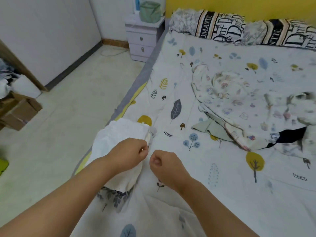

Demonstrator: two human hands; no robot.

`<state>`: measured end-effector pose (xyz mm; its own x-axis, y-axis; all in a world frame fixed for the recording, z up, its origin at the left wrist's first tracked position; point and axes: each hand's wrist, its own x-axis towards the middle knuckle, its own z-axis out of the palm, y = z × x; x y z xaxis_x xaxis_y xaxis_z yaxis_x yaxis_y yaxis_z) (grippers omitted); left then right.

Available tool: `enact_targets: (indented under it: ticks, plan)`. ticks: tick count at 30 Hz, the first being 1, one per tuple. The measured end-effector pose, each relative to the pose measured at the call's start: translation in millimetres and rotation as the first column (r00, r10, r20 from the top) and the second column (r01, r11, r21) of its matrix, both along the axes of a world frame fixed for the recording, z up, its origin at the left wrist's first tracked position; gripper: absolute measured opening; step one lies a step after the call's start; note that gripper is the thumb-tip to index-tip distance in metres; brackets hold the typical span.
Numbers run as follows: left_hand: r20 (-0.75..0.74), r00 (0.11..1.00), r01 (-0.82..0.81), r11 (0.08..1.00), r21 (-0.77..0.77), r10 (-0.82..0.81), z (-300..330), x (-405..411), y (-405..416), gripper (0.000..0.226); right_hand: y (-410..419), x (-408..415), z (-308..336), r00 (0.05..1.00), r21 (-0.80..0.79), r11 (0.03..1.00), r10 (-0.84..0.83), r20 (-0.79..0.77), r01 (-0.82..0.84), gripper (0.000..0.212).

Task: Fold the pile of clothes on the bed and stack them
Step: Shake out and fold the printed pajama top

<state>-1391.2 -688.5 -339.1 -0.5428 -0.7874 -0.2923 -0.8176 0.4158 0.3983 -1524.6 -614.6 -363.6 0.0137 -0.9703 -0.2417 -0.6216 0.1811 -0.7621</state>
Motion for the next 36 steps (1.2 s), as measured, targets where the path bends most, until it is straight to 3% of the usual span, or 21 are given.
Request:
enact_targets:
  ticks: [5, 16, 30, 36]
  plan:
    - [0.033, 0.998, 0.049, 0.992, 0.116, -0.053, -1, -43, 27, 0.022, 37, -54, 7, 0.995, 0.124, 0.992, 0.004, -0.096, 0.008, 0.028]
    - [-0.017, 0.993, 0.121, 0.962, 0.244, -0.121, 0, -177, 81, 0.029, 114, -198, 15, 0.96, 0.198, 0.945, -0.232, -0.156, 0.26, 0.03]
    - [-0.047, 0.997, 0.063, 0.978, 0.2, -0.055, -43, -353, 90, 0.018, 120, -392, -13, 0.89, 0.185, 0.881, -0.39, -0.237, 0.436, 0.016]
    - [0.003, 0.999, 0.053, 0.997, 0.058, -0.054, -83, -408, 67, 0.019, 90, -447, -40, 0.867, 0.166, 0.869, -0.414, -0.277, 0.467, 0.016]
